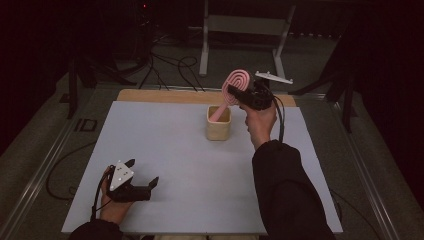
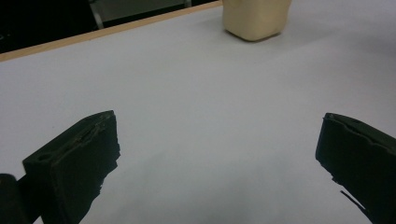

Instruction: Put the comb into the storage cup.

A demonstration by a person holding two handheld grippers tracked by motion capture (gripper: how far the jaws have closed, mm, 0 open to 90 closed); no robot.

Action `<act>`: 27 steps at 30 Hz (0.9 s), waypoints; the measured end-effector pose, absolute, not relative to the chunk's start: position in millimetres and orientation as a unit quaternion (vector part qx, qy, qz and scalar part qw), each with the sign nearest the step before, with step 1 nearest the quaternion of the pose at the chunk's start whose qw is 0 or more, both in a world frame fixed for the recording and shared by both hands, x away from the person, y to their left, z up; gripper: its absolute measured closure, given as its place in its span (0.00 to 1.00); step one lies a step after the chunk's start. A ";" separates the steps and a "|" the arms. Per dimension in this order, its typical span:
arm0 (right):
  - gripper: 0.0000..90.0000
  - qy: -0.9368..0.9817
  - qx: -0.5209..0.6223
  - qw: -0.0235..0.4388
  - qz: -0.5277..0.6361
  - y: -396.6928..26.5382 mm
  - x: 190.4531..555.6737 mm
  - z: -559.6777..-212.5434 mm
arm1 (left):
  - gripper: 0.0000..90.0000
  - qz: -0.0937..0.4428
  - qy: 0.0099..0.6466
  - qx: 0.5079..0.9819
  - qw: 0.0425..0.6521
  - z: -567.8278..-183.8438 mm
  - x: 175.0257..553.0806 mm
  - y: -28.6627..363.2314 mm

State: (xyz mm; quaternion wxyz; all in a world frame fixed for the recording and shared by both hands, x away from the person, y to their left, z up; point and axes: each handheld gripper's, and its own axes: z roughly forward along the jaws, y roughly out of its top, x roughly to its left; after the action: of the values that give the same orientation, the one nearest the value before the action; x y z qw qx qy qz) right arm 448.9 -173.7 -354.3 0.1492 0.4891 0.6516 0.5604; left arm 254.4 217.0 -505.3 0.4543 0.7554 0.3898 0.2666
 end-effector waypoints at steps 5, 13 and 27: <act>0.71 0.657 0.488 0.150 0.555 -171.9 448.3 -357.8 | 0.00 0.266 0.390 0.756 0.453 -505.4 254.3 216.7; 0.70 0.655 0.494 0.146 0.553 -171.9 449.1 -364.1 | 0.00 0.267 0.389 0.757 0.452 -505.7 254.4 216.1; 0.70 0.666 0.494 0.145 0.540 -167.0 449.6 -377.3 | 0.00 0.268 0.389 0.758 0.450 -505.6 254.4 215.9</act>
State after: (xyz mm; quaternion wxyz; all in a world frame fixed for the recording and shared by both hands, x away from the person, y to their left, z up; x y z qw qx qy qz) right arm 449.6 -167.0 -377.3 0.1450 0.4942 0.6656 0.5401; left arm 254.4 215.9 -505.6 0.4498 0.7579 0.3891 0.2682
